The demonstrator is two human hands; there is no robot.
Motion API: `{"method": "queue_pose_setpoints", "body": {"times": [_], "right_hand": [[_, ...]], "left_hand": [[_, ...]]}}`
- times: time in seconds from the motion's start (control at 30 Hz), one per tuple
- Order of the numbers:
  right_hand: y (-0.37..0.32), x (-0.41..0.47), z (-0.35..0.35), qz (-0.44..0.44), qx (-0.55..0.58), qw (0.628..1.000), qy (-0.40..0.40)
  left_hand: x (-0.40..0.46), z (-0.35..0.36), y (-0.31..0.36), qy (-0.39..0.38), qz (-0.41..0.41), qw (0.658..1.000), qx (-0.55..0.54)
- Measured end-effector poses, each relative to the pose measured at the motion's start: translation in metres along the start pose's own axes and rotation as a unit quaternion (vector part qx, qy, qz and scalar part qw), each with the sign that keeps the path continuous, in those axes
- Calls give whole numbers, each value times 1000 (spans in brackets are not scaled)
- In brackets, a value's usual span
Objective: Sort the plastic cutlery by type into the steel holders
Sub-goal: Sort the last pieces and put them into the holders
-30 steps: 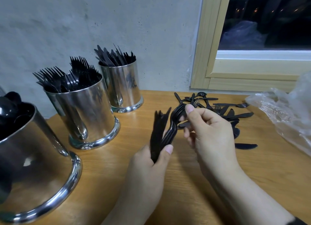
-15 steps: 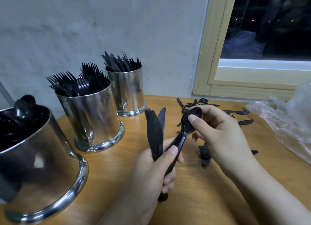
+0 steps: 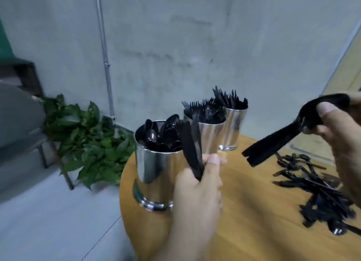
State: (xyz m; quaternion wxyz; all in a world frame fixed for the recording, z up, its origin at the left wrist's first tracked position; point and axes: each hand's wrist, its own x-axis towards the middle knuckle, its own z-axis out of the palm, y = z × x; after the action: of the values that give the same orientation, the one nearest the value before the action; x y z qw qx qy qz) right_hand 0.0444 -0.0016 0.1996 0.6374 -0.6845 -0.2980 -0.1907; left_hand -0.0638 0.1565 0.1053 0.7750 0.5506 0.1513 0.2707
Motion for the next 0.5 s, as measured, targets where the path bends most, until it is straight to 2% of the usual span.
{"method": "queue_pose_setpoints", "body": {"times": [0.13, 0.3, 0.5], "right_hand": [[-32, 4, 66, -79, 8, 997, -15], [-48, 20, 119, -82, 1, 995, -54], [-48, 43, 164, -78, 13, 995, -63]], "left_hand": [[-7, -53, 34, 51, 34, 998, -26], [2, -108, 63, 78, 58, 995, 6], [27, -132, 70, 84, 62, 993, 50]]}}
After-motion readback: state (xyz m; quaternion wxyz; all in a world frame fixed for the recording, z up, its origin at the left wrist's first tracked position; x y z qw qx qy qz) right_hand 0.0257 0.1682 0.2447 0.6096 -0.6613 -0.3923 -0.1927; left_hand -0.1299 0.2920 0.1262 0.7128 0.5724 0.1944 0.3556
